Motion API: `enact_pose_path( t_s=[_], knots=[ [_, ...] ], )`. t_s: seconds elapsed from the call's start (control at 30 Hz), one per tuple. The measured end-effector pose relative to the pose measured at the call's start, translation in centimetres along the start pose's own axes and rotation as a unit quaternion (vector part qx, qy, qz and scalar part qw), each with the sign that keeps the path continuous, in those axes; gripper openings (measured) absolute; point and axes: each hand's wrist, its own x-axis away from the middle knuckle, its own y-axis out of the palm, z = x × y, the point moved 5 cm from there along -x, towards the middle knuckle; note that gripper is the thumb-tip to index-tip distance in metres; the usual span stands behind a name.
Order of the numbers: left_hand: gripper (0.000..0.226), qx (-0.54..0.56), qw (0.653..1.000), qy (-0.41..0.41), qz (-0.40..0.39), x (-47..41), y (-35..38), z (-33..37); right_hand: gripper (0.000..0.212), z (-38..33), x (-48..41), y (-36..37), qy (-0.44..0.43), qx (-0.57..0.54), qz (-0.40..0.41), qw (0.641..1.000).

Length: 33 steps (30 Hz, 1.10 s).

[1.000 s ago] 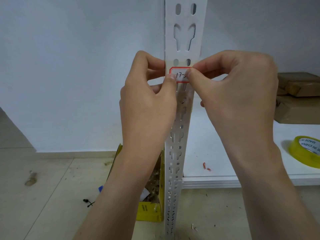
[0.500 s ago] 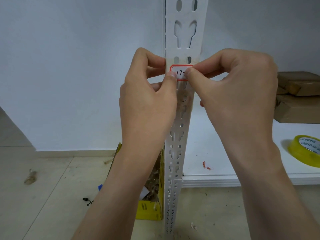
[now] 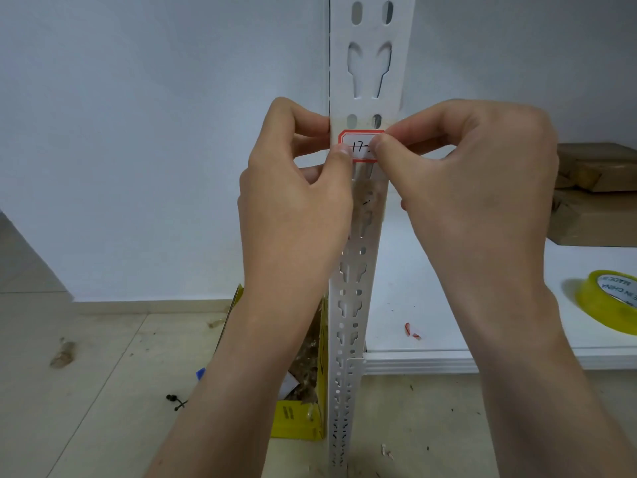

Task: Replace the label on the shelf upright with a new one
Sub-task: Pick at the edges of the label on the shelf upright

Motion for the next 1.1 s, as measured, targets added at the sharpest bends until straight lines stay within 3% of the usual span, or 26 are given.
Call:
enact_pose_path(
  t_s=[0.3, 0.8, 1.1],
  knots=[
    [0.015, -0.003, 1.0, 0.001, 0.0, 0.0, 0.0, 0.0, 0.017, 0.3, -0.3, 0.1, 0.026, -0.023, -0.031, 0.999],
    [0.023, -0.007, 1.0, 0.003, 0.0, -0.1, 0.0, 0.0, 0.023, 1.2, -0.3, -0.6, -0.001, -0.035, 0.007, 0.999],
    [0.019, -0.002, 1.0, -0.003, 0.0, -0.1, -0.1, 0.0, 0.007, 0.5, 0.1, -0.2, -0.034, -0.025, 0.014, 0.999]
  ],
)
